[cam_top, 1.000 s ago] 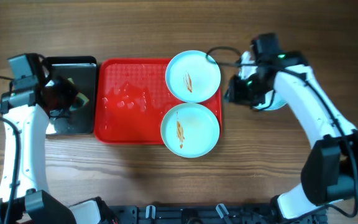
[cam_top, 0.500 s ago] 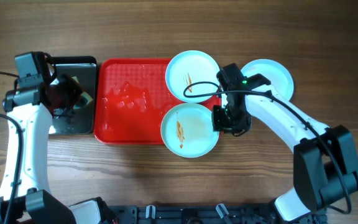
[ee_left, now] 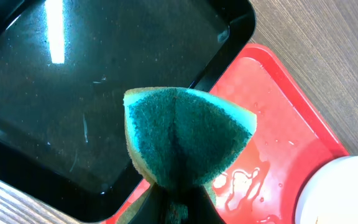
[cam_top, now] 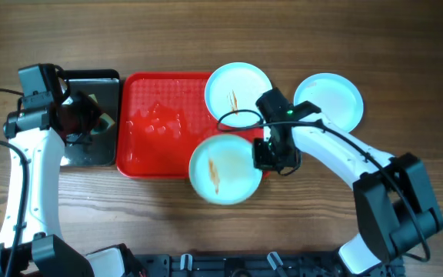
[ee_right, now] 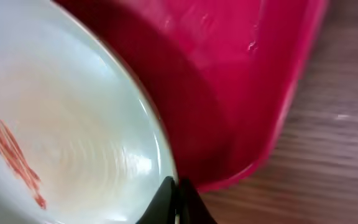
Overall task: Clean dirty plates on tray and stack at the side
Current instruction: 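Move right gripper back and grip the rim of the next plate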
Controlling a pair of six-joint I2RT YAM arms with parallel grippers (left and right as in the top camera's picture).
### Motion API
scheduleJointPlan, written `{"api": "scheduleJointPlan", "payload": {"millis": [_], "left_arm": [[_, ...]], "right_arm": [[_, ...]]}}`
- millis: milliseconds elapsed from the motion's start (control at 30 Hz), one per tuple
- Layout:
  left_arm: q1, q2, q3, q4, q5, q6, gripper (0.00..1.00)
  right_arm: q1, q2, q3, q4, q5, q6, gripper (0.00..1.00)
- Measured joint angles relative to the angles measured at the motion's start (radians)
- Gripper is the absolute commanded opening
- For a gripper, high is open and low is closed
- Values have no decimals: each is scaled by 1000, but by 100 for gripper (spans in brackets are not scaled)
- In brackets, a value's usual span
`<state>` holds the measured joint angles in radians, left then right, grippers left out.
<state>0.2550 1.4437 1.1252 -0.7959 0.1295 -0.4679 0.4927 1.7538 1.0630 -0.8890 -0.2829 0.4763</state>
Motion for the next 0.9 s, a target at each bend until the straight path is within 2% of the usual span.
{"api": "scheduleJointPlan", "payload": {"millis": [133,267,400,467,500,533,600,733,833,900], "left_arm": [[0,0,0,0,0,0,4],[0,0,0,1,0,0,4],[0,0,0,3,0,0,4],[0,0,0,3,0,0,4],[0,1,0,3,0,0,4],[0,2,0,3,0,0,4],[0,3,0,3,0,0,4],[-2,3,0,1,0,0,4],[-31,4,0,0,0,0,4],[-53,4,0,1,-1,0,4]], "right_arm": [[71,12,101,25,-8,69,4],[116,12,191,214,8,164,4],[174,48,196,312,64,232,5],[208,106,201,325,82,254,14],[215,126,209,307,84,258,20],[219,149,226,293,87,260,22],[219,166,259,276,109,253,22],[216,185,450,98,188,228,25],[198,288,631,-46,211,180,22],[191,345,673,-105,215,172,22]]}}
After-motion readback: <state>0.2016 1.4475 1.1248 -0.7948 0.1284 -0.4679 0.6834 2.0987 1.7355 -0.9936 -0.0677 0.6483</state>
